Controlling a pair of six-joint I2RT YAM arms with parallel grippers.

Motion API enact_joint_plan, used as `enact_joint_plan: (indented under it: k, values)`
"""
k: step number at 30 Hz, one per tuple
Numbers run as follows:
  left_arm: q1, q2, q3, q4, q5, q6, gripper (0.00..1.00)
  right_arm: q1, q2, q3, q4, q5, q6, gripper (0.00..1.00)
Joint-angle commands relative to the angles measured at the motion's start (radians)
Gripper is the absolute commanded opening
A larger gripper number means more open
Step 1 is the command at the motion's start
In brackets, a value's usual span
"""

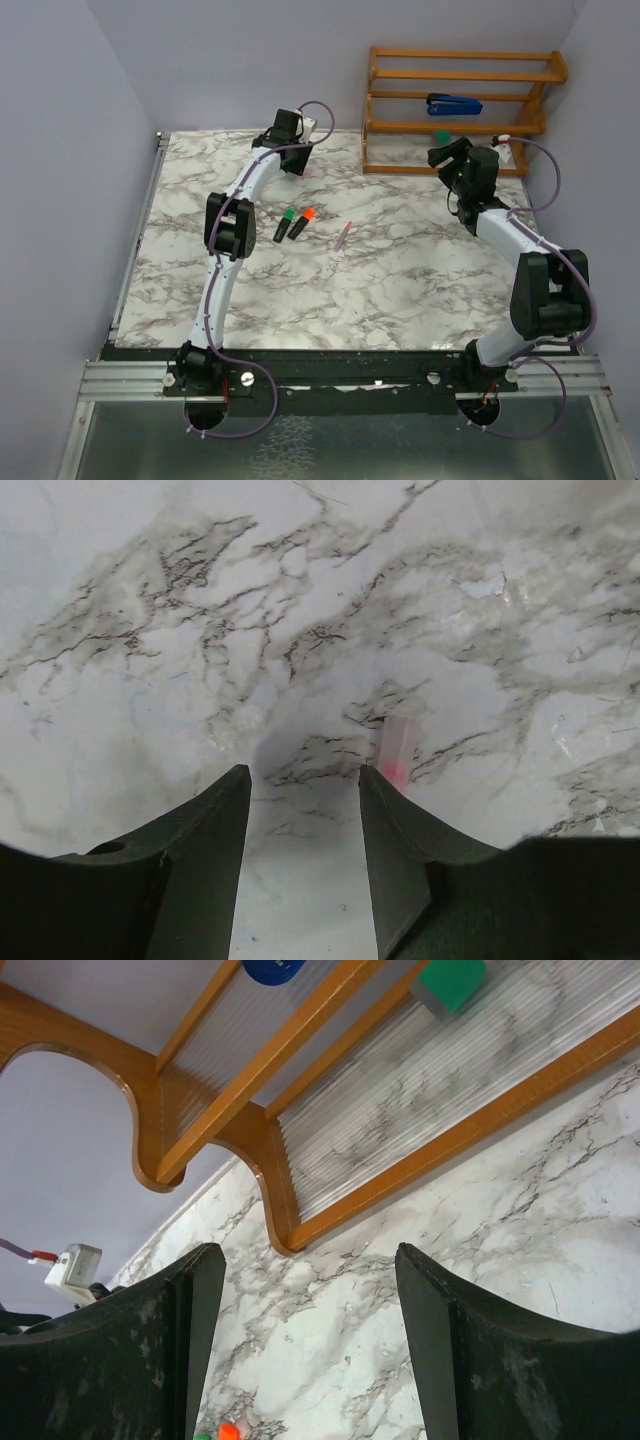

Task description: Insert the pens into the pen caps

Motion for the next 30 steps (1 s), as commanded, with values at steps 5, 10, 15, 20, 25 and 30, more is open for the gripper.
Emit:
enact_joint_plan:
  k: [5,10,15,20,25,30]
  values:
    - [0.005,-0.081,-0.036,0.020,0.168,0.003,0.49,0.000,0.024,0.026,-0.016,-0.040,-0.012,0.74]
    - [0.004,-0.074,-0.042,0.023,0.170,-0.008,0.49,0.001,0.028,0.023,-0.020,-0.053,-0.017,0.73]
    - [0.006,-0.104,-0.049,0.044,0.271,-0.055,0.49,0.001,0.037,0.028,-0.021,-0.067,-0.026,0.73]
    - [-0.010,-0.150,-0.096,0.048,0.357,-0.041,0.49,0.001,0.054,0.056,-0.049,-0.098,-0.043,0.73]
    - [-0.048,-0.187,-0.172,0.048,0.332,-0.001,0.49,0.001,0.066,0.068,-0.079,-0.104,-0.049,0.72]
    - [-0.040,-0.189,-0.185,0.048,0.154,-0.089,0.48,0.010,0.165,0.237,-0.251,-0.301,-0.119,0.68]
